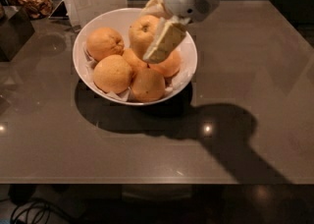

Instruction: Pick orange from white bowl

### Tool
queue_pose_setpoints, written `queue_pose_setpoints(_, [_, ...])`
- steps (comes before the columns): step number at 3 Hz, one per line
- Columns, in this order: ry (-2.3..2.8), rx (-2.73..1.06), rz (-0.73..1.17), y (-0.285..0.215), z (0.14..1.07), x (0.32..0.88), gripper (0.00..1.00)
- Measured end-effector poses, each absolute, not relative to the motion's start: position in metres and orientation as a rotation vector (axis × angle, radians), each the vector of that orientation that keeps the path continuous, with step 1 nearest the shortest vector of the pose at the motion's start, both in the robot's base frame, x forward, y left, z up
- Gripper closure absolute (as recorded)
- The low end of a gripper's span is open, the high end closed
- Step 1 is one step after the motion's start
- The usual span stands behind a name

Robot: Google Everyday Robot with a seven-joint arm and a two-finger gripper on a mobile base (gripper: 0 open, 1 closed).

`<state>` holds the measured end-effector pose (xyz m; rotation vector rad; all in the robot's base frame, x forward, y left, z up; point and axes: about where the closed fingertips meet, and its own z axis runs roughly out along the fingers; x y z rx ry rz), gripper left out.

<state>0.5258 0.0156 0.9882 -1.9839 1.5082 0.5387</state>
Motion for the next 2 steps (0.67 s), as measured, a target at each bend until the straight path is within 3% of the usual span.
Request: queue_pose_setpoints(2, [1.406, -1.857, 0.617, -0.027, 0.992, 0.444, 1.0])
